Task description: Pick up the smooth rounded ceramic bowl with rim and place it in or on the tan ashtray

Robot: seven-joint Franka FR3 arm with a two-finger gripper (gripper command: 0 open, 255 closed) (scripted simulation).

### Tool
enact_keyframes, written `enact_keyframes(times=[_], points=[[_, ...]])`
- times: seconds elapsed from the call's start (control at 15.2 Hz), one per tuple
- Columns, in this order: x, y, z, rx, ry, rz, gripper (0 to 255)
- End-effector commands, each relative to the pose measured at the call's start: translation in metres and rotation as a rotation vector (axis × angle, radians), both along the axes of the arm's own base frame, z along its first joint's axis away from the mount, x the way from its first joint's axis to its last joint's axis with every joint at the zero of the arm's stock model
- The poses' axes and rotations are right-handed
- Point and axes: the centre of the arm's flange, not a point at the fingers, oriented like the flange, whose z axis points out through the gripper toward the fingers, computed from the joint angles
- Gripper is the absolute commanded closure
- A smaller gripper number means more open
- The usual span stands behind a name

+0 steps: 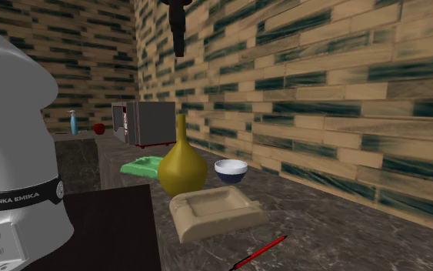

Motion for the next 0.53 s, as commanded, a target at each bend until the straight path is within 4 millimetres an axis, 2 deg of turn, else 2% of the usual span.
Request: enact_keyframes(times=[0.0, 0.46], points=[[0.000, 0.000, 0.000, 0.000, 0.000, 0.000, 0], [0.051, 0.045, -0.064, -0.015, 0.004, 0.000, 0]])
